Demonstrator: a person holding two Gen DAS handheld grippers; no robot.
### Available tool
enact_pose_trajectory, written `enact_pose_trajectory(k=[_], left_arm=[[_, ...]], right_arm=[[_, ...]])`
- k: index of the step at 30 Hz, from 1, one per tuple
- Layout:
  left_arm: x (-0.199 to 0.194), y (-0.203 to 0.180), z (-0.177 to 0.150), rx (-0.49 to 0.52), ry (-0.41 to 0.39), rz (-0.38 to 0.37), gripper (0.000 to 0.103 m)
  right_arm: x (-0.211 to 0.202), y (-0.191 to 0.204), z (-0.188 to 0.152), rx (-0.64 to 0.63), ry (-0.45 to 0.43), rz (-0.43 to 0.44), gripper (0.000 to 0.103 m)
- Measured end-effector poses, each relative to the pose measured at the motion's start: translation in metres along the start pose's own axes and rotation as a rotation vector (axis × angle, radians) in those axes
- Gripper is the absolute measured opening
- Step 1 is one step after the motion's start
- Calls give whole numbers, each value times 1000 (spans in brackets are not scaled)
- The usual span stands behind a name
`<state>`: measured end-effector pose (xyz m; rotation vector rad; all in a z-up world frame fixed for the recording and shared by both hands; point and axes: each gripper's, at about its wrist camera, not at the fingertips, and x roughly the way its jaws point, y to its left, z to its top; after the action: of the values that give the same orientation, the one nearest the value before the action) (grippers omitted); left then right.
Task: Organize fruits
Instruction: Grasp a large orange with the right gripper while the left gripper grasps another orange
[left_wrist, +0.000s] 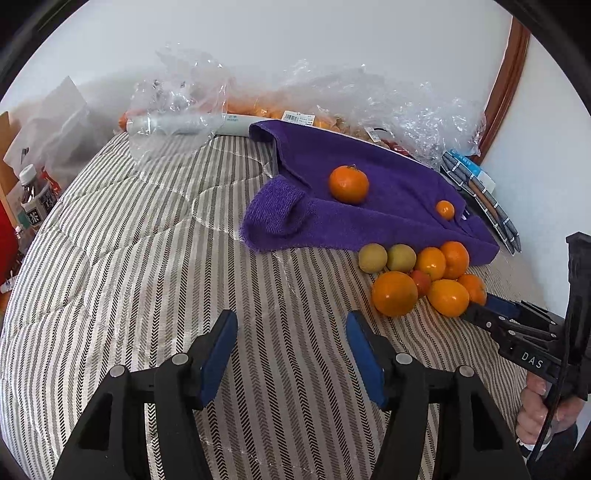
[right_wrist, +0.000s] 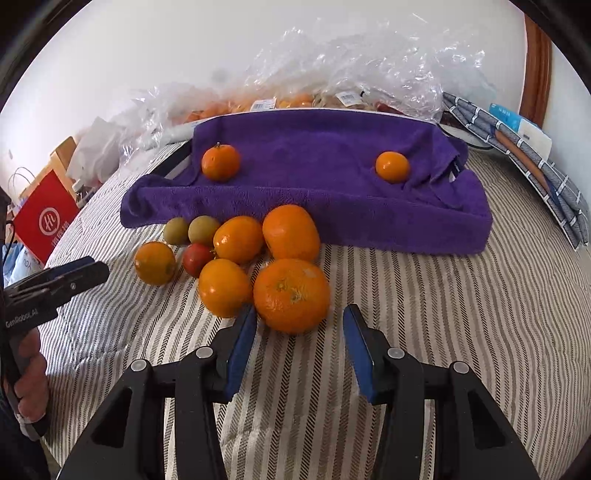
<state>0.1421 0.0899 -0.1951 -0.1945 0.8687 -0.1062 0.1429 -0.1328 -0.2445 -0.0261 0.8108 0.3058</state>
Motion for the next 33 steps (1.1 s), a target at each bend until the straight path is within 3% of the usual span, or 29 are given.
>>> enact_pose_trajectory(k=[6, 11, 21, 33], left_arm=[[2, 1, 0, -5, 9, -3, 59], [1, 2, 0, -4, 10, -17, 59], [8, -43, 4, 55, 62, -137, 59], [34, -68, 14, 85, 32, -13, 56]], right_arm=[[11, 2, 9, -18, 0, -19, 49], [5, 1, 6, -25, -16, -6, 42], [-22, -26, -16, -30, -52, -39, 42], [-26, -41, -20, 8, -61, -28, 42]])
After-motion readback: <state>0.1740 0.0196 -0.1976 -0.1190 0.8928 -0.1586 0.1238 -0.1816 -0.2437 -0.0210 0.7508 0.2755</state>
